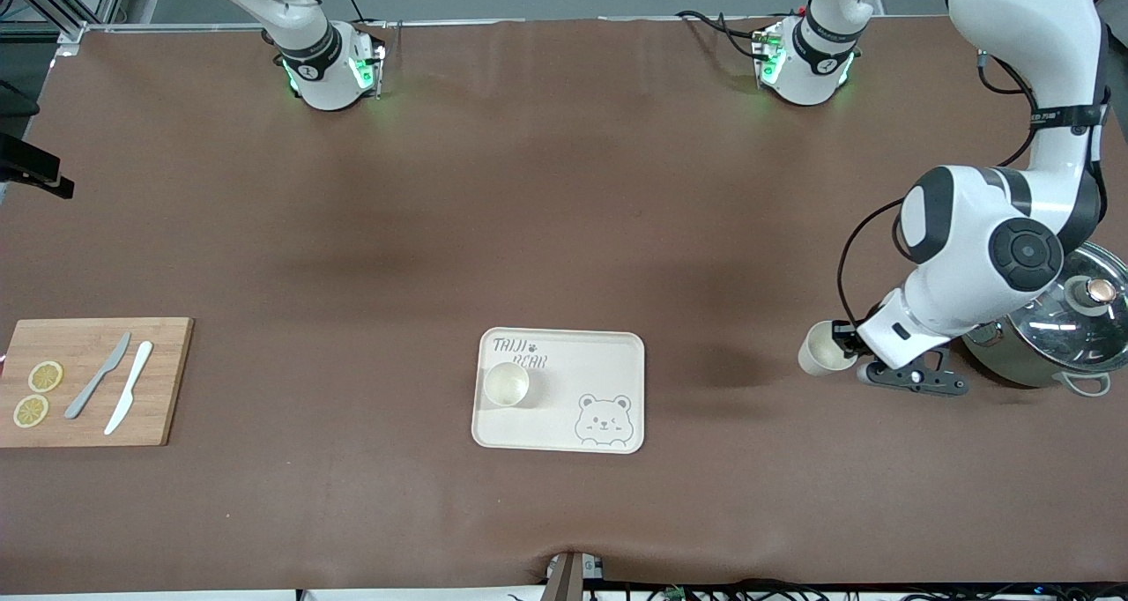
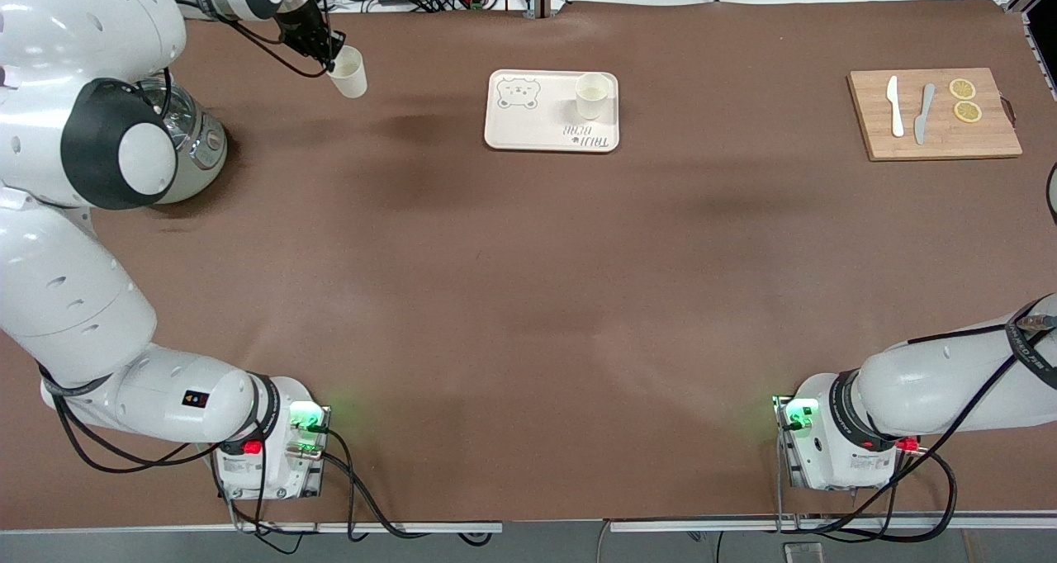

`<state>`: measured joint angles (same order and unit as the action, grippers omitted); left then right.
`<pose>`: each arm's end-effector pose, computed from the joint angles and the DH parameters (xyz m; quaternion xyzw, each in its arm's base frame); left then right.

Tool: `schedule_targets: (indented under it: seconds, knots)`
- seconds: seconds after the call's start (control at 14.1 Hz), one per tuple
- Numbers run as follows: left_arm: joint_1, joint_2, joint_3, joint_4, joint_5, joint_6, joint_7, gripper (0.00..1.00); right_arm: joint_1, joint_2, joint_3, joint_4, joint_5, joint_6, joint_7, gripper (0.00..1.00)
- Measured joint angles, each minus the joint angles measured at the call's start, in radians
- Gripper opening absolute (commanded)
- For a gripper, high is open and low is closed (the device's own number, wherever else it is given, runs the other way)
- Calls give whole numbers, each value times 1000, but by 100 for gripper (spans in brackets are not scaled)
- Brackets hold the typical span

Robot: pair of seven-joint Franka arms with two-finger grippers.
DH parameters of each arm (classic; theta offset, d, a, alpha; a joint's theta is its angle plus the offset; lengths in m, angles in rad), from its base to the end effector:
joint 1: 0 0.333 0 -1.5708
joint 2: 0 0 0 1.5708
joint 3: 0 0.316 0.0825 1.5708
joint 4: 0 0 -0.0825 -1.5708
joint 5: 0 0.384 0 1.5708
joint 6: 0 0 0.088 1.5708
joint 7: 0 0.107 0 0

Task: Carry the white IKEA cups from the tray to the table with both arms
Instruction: 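Lift the white cup and carry it toward the steel pot, then lower the white cup onto the table beside the steel pot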

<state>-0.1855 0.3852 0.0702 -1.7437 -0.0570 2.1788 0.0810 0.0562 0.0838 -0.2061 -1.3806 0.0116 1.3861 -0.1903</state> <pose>0.6527 -0.0819 0.3595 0.9960 -0.0852 0.0254 0.0111 0.5553 -0.0765 0.6512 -0.9990 -0.0211 0.0382 0.0037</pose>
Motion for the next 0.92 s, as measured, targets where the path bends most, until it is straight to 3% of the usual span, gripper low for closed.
schedule_targets:
  seconds: [0.28,0.5,0.92]
  knots:
    - [38,-20,-1,-75,-12,27,50,0,0,0,0,-1,0,0,0,100]
    - [53,-32,-1,-127,-85,39,116,0,0,0,0,-1,0,0,0,100]
    - [74,-52,-1,-261,-147,149,202,0,1,0,0,-1,0,0,0,100]
